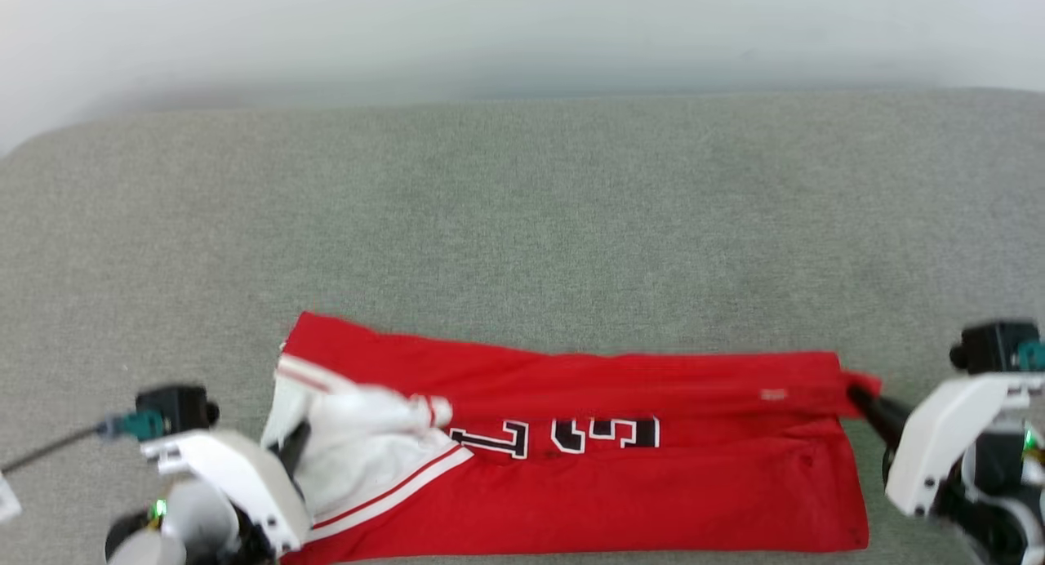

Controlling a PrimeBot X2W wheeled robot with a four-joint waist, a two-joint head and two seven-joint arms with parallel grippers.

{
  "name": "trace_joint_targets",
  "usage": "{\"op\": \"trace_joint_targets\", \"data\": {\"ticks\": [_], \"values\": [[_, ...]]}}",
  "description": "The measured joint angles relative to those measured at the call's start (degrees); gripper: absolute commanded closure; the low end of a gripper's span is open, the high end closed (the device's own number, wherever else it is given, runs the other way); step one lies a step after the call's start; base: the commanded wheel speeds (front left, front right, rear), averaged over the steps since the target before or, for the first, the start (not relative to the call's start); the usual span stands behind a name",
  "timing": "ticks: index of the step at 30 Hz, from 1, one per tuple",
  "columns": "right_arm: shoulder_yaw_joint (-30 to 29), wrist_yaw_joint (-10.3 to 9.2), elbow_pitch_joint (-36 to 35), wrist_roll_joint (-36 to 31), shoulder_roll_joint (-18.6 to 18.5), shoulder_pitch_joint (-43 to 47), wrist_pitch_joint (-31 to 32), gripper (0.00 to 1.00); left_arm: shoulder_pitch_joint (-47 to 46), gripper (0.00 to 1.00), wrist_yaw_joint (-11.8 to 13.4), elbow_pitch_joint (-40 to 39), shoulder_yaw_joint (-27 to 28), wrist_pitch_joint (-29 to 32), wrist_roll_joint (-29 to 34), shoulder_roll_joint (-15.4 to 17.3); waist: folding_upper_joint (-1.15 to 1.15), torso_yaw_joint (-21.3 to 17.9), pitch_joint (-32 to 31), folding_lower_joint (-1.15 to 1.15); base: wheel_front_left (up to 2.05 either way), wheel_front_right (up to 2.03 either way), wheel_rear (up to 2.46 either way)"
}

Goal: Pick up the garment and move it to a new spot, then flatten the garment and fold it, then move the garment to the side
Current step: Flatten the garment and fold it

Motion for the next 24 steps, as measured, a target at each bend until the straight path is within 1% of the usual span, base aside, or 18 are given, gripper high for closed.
{"op": "trace_joint_targets", "data": {"ticks": [3,4,5,6,7,11,14,17,21,24], "values": [[-1.08,0.01,0.30,0.18,1.20,3.55,-0.48,1.00,3.66,1.00,1.22,-0.02,-0.07,0.12,-0.84,-0.62,0.00,-0.13,-1.06,0.00,0.00,0.00,0.00],[-1.30,0.01,0.45,0.18,1.56,4.56,-0.48,0.88,4.42,1.00,1.22,-0.01,-0.07,0.13,-1.47,-1.10,0.00,-0.17,-1.28,0.00,0.00,0.00,0.00],[-1.40,0.00,0.79,0.18,1.98,5.53,-0.54,0.60,4.95,0.84,1.22,0.13,-0.23,0.13,-1.63,-1.48,0.00,-0.23,-1.49,0.00,0.00,0.00,0.00],[-1.37,0.00,1.53,0.16,2.49,6.32,-1.24,0.27,5.30,0.45,1.22,0.37,-0.37,0.13,-1.71,-1.63,0.00,-0.29,-1.70,-0.01,0.00,0.00,0.00],[-1.40,0.00,2.11,0.14,3.00,6.98,-2.15,0.00,5.33,0.00,1.20,0.66,-0.37,-0.07,-1.77,-1.82,0.00,-0.38,-1.81,0.00,0.00,0.00,0.00],[-1.10,-0.02,3.21,0.12,3.89,8.56,-5.77,0.00,5.34,0.00,0.23,2.34,-0.76,-2.81,-1.13,-2.97,0.00,-0.82,-2.66,0.00,0.00,0.00,0.00],[-1.02,-0.03,1.71,0.15,4.00,10.23,-8.39,0.00,5.36,0.00,1.19,2.81,-0.65,-6.12,0.65,-3.67,0.00,-1.18,-3.60,0.00,0.00,0.00,0.00],[-1.44,-0.03,-1.74,0.35,3.81,11.12,-9.64,0.00,5.33,0.00,1.42,1.70,-0.63,-9.33,2.38,-4.17,0.00,-1.51,-4.61,0.00,0.00,0.00,0.00],[-4.20,-0.03,-6.57,0.52,3.28,11.97,-9.01,0.00,4.54,0.00,1.80,-0.98,-0.56,-13.84,5.14,-4.42,0.00,-1.83,-5.78,0.00,0.00,0.00,0.00],[-6.94,-0.03,-8.66,0.69,2.88,11.96,-6.35,0.00,3.44,0.00,2.14,-3.22,-0.57,-17.66,7.56,-4.55,0.00,-1.81,-6.32,0.00,0.00,0.00,0.00]]}}
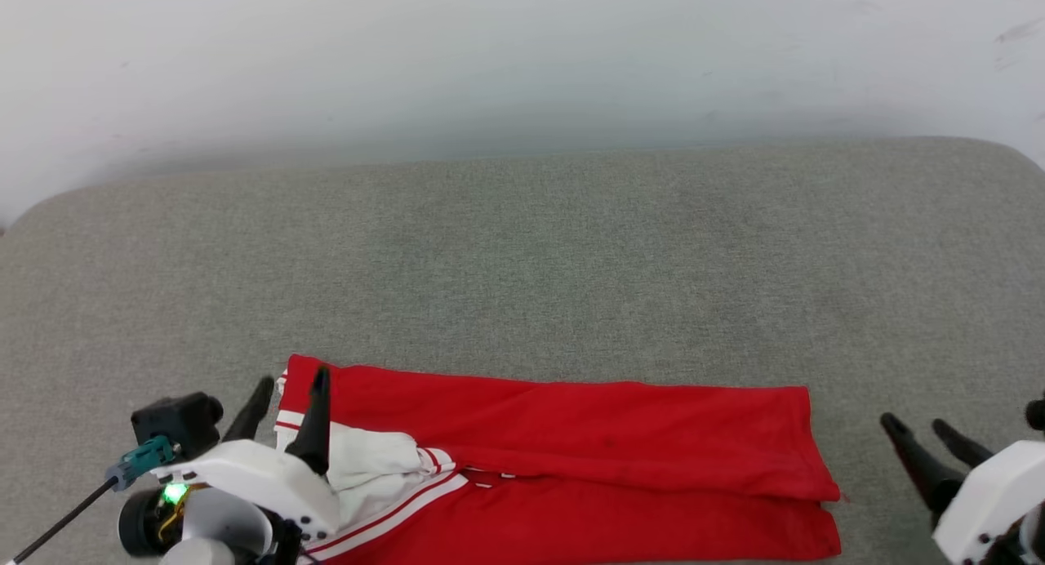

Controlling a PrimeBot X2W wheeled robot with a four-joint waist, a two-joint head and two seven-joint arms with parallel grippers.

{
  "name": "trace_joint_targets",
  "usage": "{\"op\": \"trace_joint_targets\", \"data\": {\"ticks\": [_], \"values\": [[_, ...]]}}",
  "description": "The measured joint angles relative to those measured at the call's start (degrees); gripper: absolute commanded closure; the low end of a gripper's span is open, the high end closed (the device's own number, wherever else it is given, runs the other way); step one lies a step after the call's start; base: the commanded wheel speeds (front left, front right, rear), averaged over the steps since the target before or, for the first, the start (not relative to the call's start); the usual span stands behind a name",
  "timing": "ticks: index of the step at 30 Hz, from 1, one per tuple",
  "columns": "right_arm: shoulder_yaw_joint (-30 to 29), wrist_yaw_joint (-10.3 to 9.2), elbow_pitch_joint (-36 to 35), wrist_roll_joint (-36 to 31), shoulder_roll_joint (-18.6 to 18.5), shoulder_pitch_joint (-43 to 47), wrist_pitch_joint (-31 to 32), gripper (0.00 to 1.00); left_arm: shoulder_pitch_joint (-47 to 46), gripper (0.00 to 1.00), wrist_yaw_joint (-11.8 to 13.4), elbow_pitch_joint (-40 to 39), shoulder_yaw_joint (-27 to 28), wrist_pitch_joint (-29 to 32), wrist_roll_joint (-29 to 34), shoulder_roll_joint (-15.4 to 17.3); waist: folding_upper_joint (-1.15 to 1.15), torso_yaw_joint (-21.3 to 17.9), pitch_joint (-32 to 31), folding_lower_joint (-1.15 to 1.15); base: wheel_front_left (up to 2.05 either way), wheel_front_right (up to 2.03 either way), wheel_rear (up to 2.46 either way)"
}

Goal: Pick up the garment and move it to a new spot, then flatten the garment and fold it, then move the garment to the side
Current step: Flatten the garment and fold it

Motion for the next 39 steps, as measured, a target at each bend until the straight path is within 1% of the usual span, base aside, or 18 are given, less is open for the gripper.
{"op": "trace_joint_targets", "data": {"ticks": [6,10,12,16,22,24,25,26,27,34,39], "values": [[-3.86,0.00,-0.35,1.26,-1.93,-0.61,9.60,0.00,-2.80,0.00,-0.09,-4.13,-0.82,-7.95,5.01,-0.87,0.00,1.59,0.05,0.00,0.00,0.00,0.00],[-4.25,0.00,-0.36,1.81,-2.25,-1.68,16.29,0.00,-4.58,0.00,0.33,-6.78,-1.78,-11.38,8.73,-1.10,0.00,3.33,1.20,0.01,0.00,0.00,0.00],[-4.13,0.00,-0.35,1.76,-2.01,-1.86,18.71,0.00,-5.53,0.00,0.56,-8.35,-2.43,-12.28,10.14,-1.67,0.00,4.31,2.19,0.01,0.00,0.00,0.00],[-3.57,0.00,0.57,1.54,0.00,-3.12,22.71,0.00,-6.42,0.00,1.16,-10.73,-3.50,-13.26,12.79,-2.12,0.00,6.29,4.50,0.01,0.00,0.00,0.00],[-3.46,0.00,3.74,1.54,1.88,-4.23,25.97,0.00,-6.78,0.00,2.09,-11.96,-4.42,-13.62,14.79,-2.10,0.00,8.89,7.39,0.01,0.00,0.00,0.00],[-3.89,0.00,4.64,2.44,1.56,-4.87,27.26,0.00,-6.78,0.00,2.18,-12.04,-4.57,-13.65,15.27,-2.00,0.00,9.38,7.82,0.01,0.00,0.00,0.00],[-3.89,0.00,5.03,3.26,1.18,-5.10,27.67,0.51,-6.78,0.00,2.20,-12.06,-4.63,-13.66,15.37,-1.97,0.00,9.52,7.95,0.01,0.00,0.00,0.00],[-3.69,0.00,5.20,3.97,0.97,-5.21,27.66,0.70,-6.78,0.00,2.30,-12.00,-4.75,-13.66,15.69,-1.85,0.00,9.57,7.99,0.01,0.00,0.00,0.00],[-3.48,0.00,5.43,4.25,0.71,-5.29,27.63,1.00,-6.78,0.00,2.32,-11.91,-4.74,-13.78,15.77,-1.74,0.00,9.55,7.93,0.01,0.00,0.00,0.00],[-0.75,0.00,6.83,6.14,-0.53,-6.38,26.06,1.00,-6.55,0.00,2.33,-10.62,-4.80,-14.00,15.92,-1.29,0.00,9.04,5.96,0.01,0.00,0.00,0.00],[1.04,0.00,5.41,6.75,-2.12,-6.61,24.49,1.00,-5.12,0.00,2.60,-9.49,-4.77,-14.01,15.64,-0.76,0.00,8.35,3.53,0.01,0.00,0.00,0.00]]}}
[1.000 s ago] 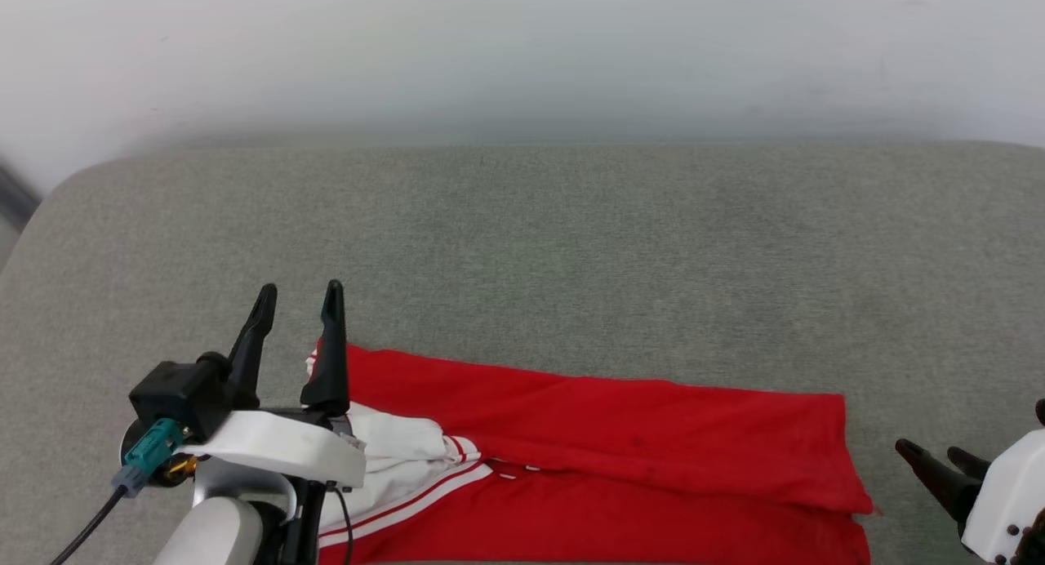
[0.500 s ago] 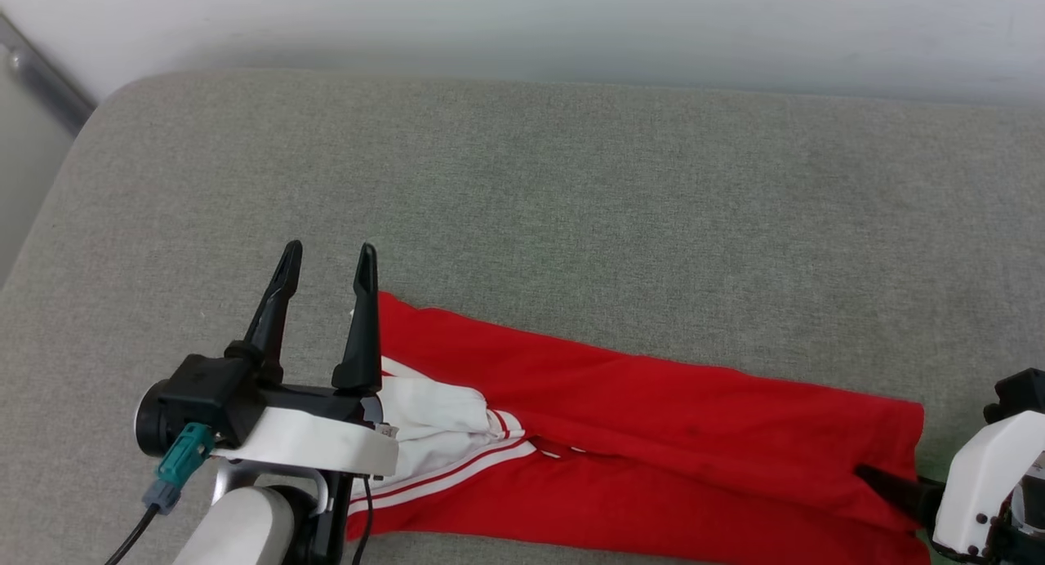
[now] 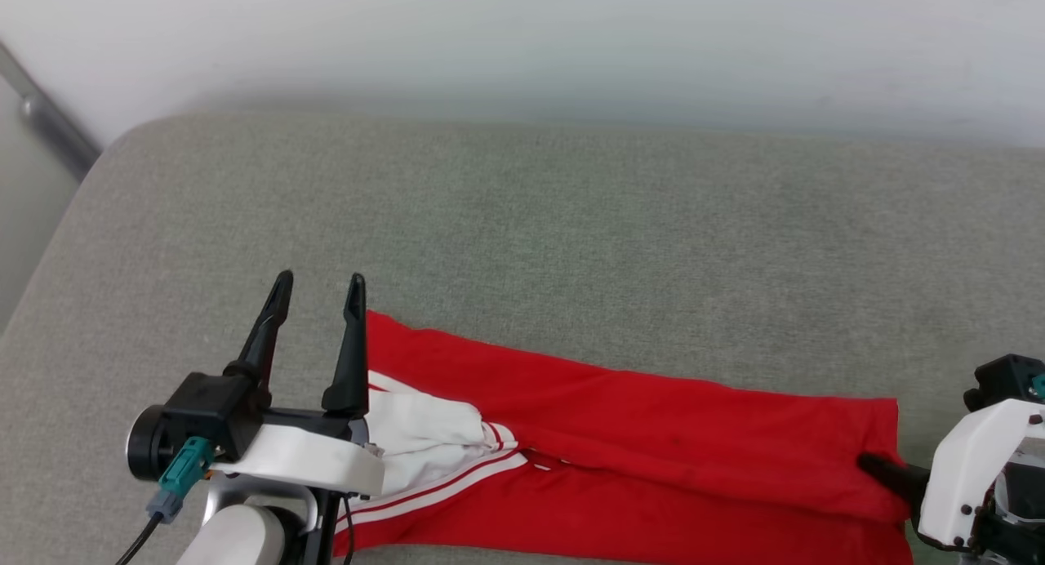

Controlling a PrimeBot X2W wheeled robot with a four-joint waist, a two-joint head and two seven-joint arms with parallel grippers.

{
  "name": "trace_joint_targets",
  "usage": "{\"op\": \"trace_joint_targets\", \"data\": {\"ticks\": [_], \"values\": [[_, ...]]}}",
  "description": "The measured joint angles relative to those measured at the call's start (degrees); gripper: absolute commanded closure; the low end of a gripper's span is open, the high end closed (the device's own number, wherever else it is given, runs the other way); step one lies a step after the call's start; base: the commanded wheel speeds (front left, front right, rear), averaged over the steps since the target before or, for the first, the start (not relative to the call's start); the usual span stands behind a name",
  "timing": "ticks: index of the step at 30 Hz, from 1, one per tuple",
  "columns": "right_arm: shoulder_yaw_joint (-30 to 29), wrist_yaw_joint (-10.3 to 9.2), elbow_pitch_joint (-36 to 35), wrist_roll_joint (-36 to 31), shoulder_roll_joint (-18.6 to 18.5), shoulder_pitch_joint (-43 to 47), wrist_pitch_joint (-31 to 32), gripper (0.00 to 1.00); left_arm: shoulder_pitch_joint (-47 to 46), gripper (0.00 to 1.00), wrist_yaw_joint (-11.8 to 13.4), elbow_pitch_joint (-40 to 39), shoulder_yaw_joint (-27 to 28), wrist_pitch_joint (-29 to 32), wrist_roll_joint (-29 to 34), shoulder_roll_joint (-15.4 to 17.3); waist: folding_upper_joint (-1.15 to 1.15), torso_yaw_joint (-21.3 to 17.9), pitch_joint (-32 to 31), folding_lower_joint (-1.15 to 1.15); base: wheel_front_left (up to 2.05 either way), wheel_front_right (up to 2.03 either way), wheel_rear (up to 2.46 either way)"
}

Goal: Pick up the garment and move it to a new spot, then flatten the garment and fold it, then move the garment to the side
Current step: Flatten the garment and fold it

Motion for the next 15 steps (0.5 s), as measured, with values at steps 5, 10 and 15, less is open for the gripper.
{"op": "trace_joint_targets", "data": {"ticks": [5,10,15], "values": [[-1.27,0.00,-0.57,-0.40,-1.12,0.20,-0.53,1.00,1.44,0.00,-0.14,1.32,0.36,-0.24,-0.15,0.49,0.00,-1.13,-1.98,0.00,0.00,0.00,0.00],[-7.92,0.00,0.30,-1.58,-2.03,0.92,-1.20,1.00,2.47,0.00,-1.00,2.21,1.05,-0.65,-0.42,0.65,0.00,-1.96,-3.18,0.00,0.00,0.00,0.00],[-15.19,0.00,0.49,-2.78,-1.97,1.02,-0.97,1.00,2.75,0.00,-1.62,2.71,1.59,-1.05,-0.31,0.57,0.00,-2.24,-3.44,0.00,0.00,0.00,0.00]]}}
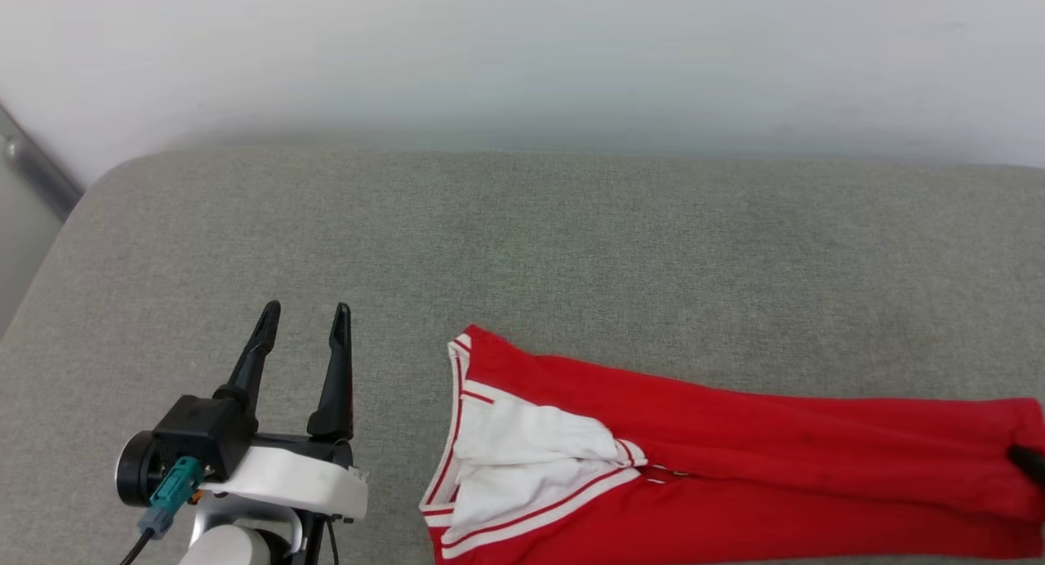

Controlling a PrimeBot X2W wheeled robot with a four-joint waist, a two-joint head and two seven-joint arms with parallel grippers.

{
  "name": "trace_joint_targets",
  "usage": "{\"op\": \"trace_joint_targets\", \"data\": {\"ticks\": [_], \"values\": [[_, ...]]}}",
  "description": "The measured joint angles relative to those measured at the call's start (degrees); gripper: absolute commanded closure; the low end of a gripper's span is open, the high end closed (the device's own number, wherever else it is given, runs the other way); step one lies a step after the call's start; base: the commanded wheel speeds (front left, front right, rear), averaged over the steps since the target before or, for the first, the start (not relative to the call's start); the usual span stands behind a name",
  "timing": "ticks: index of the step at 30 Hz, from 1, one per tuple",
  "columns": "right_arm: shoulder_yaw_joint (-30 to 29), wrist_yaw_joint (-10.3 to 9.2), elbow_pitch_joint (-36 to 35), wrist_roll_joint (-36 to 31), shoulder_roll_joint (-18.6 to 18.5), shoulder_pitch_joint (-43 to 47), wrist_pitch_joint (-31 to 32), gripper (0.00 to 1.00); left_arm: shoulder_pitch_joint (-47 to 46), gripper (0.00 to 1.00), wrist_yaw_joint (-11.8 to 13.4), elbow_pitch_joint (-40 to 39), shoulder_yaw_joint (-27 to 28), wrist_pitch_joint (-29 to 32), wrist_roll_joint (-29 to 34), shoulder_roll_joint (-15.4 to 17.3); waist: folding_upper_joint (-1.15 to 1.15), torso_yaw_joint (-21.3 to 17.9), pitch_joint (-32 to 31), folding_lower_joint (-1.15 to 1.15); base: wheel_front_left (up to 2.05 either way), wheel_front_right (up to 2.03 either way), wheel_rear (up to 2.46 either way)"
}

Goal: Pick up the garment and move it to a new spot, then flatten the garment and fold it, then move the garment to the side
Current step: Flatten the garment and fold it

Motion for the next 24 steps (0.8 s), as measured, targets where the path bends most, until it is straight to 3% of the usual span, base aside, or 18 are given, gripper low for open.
{"op": "trace_joint_targets", "data": {"ticks": [4,10,15,20,24], "values": [[-5.13,0.00,0.16,0.56,1.81,-0.35,3.42,1.00,0.55,0.00,-0.44,0.47,0.32,-0.02,0.16,-0.25,0.00,-0.11,-0.03,0.00,0.00,0.00,0.00],[-10.47,0.00,0.70,7.79,12.18,-2.73,16.23,1.00,0.65,0.00,-0.90,0.99,0.59,-0.09,0.67,-0.68,0.00,-0.08,-0.56,0.00,0.00,0.00,0.00],[-12.06,0.00,2.40,14.43,15.17,-4.55,23.21,1.00,0.67,0.00,-1.46,1.66,0.16,-0.10,0.81,-1.47,0.00,0.61,-1.17,0.00,0.00,0.00,0.00],[-5.93,0.00,10.01,28.78,15.36,-7.60,22.49,1.00,0.22,0.00,-2.04,2.15,-0.57,-0.10,1.22,-1.85,0.00,2.02,-1.36,0.00,0.00,0.00,0.00],[2.35,0.00,12.65,35.33,15.36,-9.28,18.17,1.00,-0.77,0.00,-2.68,2.63,-1.27,-0.10,1.25,-2.32,0.00,3.54,-1.08,0.00,0.00,0.00,0.00]]}}
